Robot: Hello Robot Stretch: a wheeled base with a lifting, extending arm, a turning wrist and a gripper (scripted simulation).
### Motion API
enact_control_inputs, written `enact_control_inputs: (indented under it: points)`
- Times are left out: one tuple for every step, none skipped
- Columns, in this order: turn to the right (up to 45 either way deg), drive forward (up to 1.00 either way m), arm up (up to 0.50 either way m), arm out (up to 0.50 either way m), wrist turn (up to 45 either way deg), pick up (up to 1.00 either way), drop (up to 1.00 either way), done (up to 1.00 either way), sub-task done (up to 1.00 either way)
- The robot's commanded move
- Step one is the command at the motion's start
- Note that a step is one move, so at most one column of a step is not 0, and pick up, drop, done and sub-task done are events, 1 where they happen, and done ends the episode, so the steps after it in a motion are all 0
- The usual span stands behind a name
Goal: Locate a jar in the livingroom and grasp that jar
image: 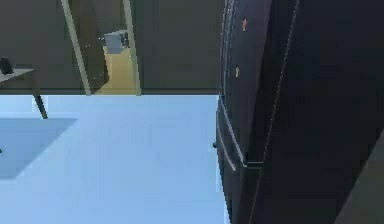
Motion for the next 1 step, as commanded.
enact_control_inputs:
  points:
    - [0.0,0.25,0.0,0.0,0.0,0.0,0.0,0.0,0.0]
